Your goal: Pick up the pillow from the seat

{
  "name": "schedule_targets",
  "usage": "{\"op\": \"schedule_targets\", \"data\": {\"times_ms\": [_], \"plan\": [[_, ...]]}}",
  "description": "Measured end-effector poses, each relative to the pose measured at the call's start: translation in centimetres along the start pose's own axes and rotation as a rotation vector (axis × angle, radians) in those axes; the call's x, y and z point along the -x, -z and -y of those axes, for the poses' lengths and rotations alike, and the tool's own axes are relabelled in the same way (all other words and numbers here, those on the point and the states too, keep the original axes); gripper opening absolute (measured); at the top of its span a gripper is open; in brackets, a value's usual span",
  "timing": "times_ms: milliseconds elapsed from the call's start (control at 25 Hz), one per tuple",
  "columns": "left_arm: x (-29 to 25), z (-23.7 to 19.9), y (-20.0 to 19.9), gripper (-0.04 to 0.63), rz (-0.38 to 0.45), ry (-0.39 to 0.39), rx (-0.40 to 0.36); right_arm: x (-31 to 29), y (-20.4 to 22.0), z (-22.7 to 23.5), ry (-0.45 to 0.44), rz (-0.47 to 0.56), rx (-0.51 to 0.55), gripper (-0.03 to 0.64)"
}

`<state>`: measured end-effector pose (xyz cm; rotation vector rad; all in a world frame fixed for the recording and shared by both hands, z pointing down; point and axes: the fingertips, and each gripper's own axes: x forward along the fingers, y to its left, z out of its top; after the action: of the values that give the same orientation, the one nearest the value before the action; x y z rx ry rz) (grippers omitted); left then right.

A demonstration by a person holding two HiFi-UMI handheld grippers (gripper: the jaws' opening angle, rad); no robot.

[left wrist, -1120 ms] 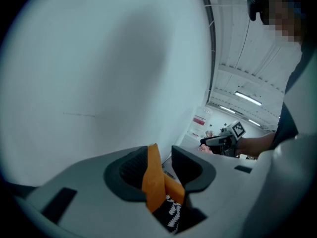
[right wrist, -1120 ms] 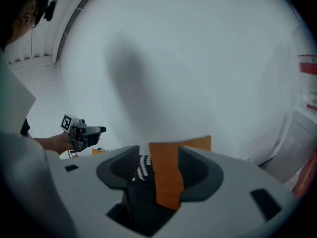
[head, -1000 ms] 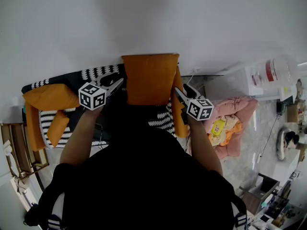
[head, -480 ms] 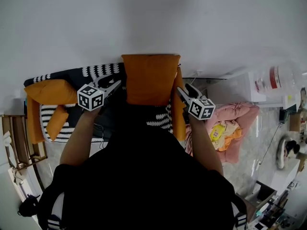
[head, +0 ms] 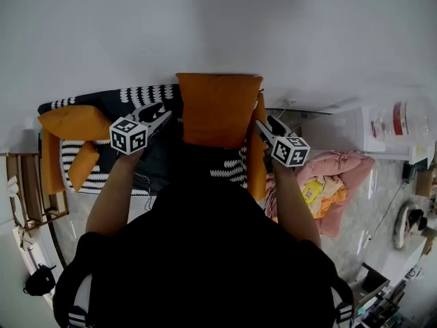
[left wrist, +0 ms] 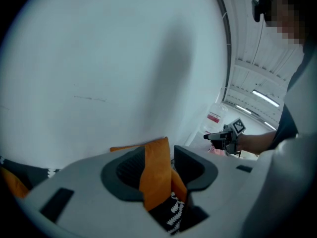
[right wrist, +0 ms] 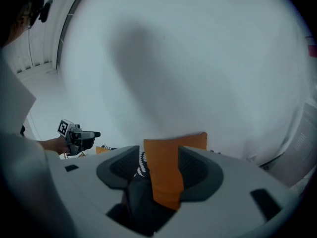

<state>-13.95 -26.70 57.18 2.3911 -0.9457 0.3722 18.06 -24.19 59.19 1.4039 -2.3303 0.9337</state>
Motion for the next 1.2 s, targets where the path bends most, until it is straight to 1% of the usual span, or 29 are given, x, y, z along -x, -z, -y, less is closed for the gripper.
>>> {"op": "schedule_targets", "data": {"times_ms": [240,520,840,1040,1200], "plan": [[-1.1,-1.2,0.2,0.193,0.002,-0.004,0.034,-1.5,0.2,1.4,0.005,-0.022,-0.021,0.248],[-3.1,-2.6,0.3,0.193,-0.012,-0.015,0.044,-3.1,0.3,2.3,-0.003,-0.04,-0.04,0.249],[-5.5,-3.7,0.9,0.193,-0.021,-0.016,0.073,-5.1,0.5,4.0,-0.002,-0.049,-0.064,0.249],[-7.0,-4.0,1.8,0.193,-0.045,-0.009,0.083,-6.5,0.8,4.9,-0.005,-0.076,-0.044,0.249],[-8.3,-4.6,1.8,0.193,-0.046,-0.01,0.095,-7.6,-0.3,6.0,-0.001,-0.07,-0.036,0.247]]}}
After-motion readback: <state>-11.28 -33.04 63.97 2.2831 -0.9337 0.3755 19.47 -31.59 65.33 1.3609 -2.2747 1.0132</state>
